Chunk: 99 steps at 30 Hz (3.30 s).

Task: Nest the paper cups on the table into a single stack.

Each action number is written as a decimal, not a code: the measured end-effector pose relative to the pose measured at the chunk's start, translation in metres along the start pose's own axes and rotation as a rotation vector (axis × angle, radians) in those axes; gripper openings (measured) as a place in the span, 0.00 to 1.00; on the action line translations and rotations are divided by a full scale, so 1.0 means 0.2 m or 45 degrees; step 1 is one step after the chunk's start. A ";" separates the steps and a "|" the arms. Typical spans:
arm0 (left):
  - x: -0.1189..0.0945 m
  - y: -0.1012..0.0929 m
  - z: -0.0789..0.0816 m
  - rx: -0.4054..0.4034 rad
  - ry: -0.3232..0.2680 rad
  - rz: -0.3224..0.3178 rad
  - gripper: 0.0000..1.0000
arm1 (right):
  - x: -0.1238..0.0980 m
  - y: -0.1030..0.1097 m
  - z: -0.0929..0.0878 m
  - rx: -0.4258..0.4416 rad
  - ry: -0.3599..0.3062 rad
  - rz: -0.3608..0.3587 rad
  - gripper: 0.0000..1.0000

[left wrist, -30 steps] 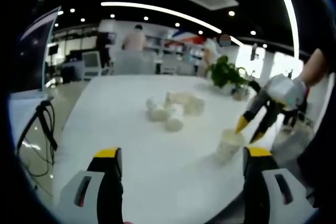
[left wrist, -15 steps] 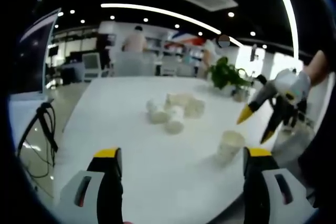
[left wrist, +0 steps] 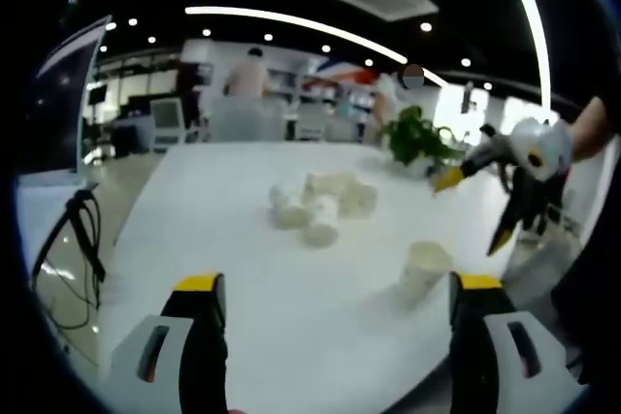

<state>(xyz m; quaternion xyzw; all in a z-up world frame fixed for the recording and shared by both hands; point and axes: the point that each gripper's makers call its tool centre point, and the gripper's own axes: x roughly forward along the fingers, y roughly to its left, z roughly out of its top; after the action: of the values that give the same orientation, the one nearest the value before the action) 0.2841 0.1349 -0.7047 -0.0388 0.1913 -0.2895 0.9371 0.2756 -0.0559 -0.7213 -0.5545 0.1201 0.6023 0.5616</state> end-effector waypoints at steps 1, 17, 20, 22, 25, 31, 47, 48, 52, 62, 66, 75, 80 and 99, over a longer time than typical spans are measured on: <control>0.00 0.00 0.00 -0.002 0.000 0.000 0.94 | -0.01 -0.01 0.00 0.004 0.000 -0.016 0.82; 0.02 0.01 -0.02 -0.005 0.002 -0.018 0.94 | -0.21 -0.18 0.01 0.271 -0.081 -0.288 1.00; 0.03 0.00 -0.01 -0.002 0.001 -0.025 0.94 | -0.26 -0.22 -0.04 0.368 -0.080 -0.368 1.00; 0.03 0.01 -0.01 -0.005 -0.003 -0.026 0.94 | -0.29 -0.24 -0.08 0.469 -0.090 -0.425 1.00; 0.03 0.01 -0.01 -0.006 -0.003 -0.032 0.94 | -0.37 -0.31 -0.11 0.632 -0.153 -0.548 1.00; 0.04 0.01 0.00 0.008 0.007 -0.053 0.94 | -0.47 -0.37 -0.25 0.939 -0.160 -0.685 1.00; 0.06 0.01 0.02 0.022 0.013 -0.101 0.94 | -0.57 -0.25 -0.45 1.391 -0.209 -0.939 1.00; 0.05 0.02 0.01 0.026 0.015 -0.103 0.94 | -0.56 -0.23 -0.45 1.404 -0.212 -0.943 1.00; 0.05 0.02 0.02 0.030 0.020 -0.107 0.94 | -0.54 -0.17 -0.46 1.496 -0.206 -0.934 1.00; 0.03 0.01 0.05 0.059 0.021 -0.132 0.94 | -0.49 -0.05 -0.49 1.647 -0.216 -0.929 1.00; 0.04 -0.01 0.07 0.069 0.012 -0.162 0.94 | -0.48 -0.02 -0.48 1.657 -0.196 -0.930 1.00; 0.09 0.00 0.08 0.098 0.023 -0.201 0.94 | -0.46 -0.01 -0.48 1.707 -0.200 -0.923 1.00; 0.12 0.03 0.13 0.058 0.005 -0.176 0.94 | -0.42 -0.04 -0.48 1.726 -0.233 -0.895 1.00; 0.45 0.18 0.31 0.151 0.093 -0.211 0.93 | -0.28 -0.07 -0.63 1.666 -0.260 -0.834 0.93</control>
<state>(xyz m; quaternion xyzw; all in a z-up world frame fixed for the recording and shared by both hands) 0.3955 0.1125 -0.6841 0.0114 0.2039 -0.3781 0.9030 0.3410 -0.1784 -0.7142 -0.0548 0.2302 0.2577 0.9368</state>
